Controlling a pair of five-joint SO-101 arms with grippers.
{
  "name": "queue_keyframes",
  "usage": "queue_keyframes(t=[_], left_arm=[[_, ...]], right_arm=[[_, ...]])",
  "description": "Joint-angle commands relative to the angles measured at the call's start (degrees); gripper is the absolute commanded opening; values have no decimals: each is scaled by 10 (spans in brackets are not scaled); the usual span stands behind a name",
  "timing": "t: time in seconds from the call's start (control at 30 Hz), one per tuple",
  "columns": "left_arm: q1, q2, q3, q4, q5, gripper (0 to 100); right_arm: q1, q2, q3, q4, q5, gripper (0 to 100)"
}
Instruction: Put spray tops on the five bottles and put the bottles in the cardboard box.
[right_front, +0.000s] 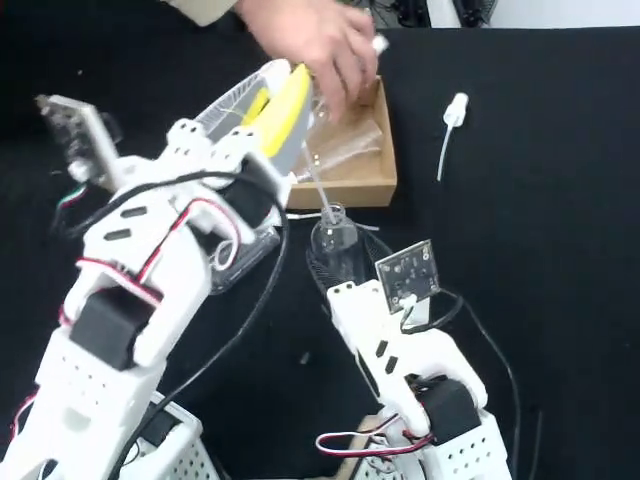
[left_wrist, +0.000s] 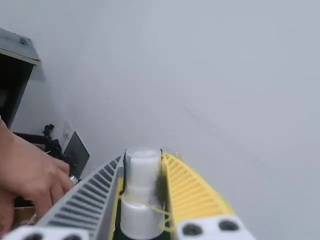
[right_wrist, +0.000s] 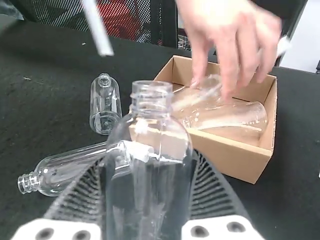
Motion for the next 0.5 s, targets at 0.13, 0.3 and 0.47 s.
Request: queue_keyframes(t=[0.13, 0.3, 0.47], left_arm=[[9, 46, -78, -11, -38, 30], [8, 53, -85, -11, -44, 30], [4, 83, -88, -11, -44, 30]], right_arm=[[-8, -58, -29, -20, 1, 11], [-8, -58, -29, -46, 1, 11], [-8, -58, -36, -52, 1, 11]])
